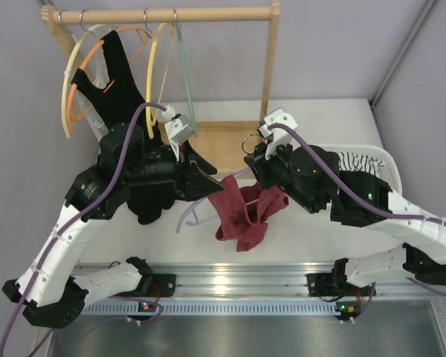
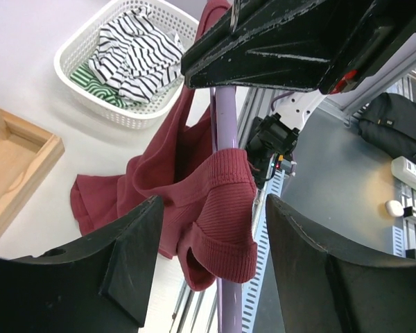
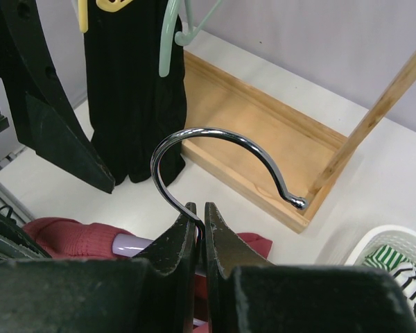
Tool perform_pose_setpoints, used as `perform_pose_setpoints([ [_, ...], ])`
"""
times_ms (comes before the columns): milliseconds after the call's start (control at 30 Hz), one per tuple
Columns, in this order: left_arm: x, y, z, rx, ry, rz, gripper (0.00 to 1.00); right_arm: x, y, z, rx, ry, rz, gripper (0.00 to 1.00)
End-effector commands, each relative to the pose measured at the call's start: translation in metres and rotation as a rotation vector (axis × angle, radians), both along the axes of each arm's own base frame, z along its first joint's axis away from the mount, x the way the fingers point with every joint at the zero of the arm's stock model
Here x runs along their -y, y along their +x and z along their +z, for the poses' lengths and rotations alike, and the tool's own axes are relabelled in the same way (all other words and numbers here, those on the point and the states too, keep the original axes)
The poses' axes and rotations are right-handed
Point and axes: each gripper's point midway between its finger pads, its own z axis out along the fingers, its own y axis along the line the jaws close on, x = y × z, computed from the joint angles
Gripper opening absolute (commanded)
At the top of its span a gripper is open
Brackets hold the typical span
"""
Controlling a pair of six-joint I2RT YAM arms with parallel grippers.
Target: Place the tank top on the hanger
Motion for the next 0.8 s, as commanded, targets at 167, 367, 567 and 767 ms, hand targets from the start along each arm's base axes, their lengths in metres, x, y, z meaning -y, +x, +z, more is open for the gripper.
perform_pose_setpoints([
  [167, 0.003, -0.004, -0.005, 0.018, -0.016, -0.037, 0.66, -0.004, -0.003, 0.024, 0.022, 0.074, 0.008, 0.00],
  [367, 0.004, -0.003, -0.014, 0.002, -0.010, -0.031, 0.66, -0.011, -0.001, 0.020, 0.018, 0.054, 0.009, 0.00],
  [567, 0.004, -0.006, -0.030, -0.015, 0.017, -0.034, 0.63, -0.017, 0.001, 0.017, 0.017, 0.039, 0.003, 0.00],
  [767, 0.003, -0.004, -0.045, -0.020, 0.038, -0.015, 0.60, -0.021, 0.003, 0.016, 0.020, 0.027, 0.004, 0.00],
])
